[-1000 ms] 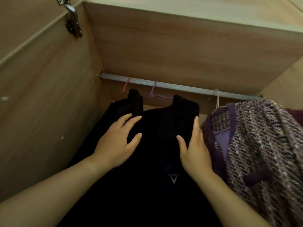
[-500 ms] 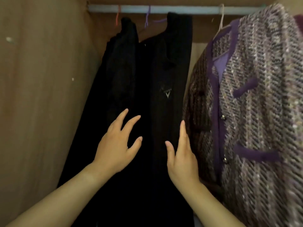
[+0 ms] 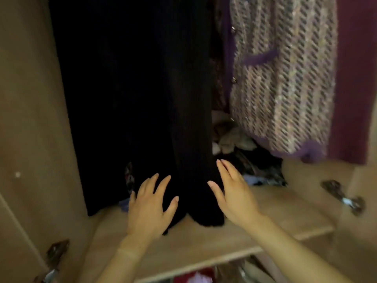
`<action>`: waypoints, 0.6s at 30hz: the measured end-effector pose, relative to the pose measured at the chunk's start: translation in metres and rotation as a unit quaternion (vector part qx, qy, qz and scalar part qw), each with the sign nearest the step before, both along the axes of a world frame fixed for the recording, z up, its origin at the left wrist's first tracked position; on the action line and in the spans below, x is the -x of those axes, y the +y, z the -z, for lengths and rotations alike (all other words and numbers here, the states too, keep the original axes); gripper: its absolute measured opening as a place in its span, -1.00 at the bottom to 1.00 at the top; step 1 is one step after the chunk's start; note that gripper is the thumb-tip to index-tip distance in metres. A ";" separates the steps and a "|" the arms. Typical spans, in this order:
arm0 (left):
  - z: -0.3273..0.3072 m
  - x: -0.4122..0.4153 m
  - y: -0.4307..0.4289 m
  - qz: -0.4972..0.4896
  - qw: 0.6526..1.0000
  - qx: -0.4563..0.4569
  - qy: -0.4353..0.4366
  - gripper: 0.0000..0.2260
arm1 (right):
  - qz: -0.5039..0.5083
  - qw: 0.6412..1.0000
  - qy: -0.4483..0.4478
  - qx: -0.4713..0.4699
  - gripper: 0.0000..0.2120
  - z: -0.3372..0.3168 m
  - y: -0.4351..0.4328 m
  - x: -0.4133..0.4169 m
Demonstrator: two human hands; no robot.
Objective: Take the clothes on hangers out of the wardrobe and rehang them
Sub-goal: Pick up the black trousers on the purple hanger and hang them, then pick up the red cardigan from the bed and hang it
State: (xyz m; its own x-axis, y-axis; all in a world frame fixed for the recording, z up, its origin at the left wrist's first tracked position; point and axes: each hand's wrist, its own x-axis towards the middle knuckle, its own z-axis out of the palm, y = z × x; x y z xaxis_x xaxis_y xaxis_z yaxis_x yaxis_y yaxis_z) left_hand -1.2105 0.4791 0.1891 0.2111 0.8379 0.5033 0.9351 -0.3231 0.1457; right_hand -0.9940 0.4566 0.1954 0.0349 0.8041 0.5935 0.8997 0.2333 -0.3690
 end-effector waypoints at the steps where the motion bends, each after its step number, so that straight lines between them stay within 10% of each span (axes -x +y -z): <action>1: 0.013 -0.004 -0.016 0.014 1.000 0.016 -0.003 -0.36 | 0.012 1.000 0.001 0.017 -0.16 0.012 -0.022 -0.003; 10: 0.089 -0.082 -0.165 0.242 0.963 0.092 0.075 -0.43 | 0.168 0.969 -0.042 0.178 -0.23 0.114 -0.265 -0.056; 18: 0.132 -0.203 -0.341 0.490 0.850 0.110 0.160 -0.47 | 0.387 0.891 0.018 0.236 -0.38 0.164 -0.524 -0.092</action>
State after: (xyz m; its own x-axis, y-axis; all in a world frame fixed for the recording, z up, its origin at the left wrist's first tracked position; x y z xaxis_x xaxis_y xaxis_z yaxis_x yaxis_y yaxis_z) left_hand -1.0078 0.1383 0.0575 0.9586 0.2465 0.1425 0.2351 -0.9676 0.0921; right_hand -0.9020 -0.0670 0.0318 0.7003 0.6901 0.1827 0.7087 -0.6415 -0.2937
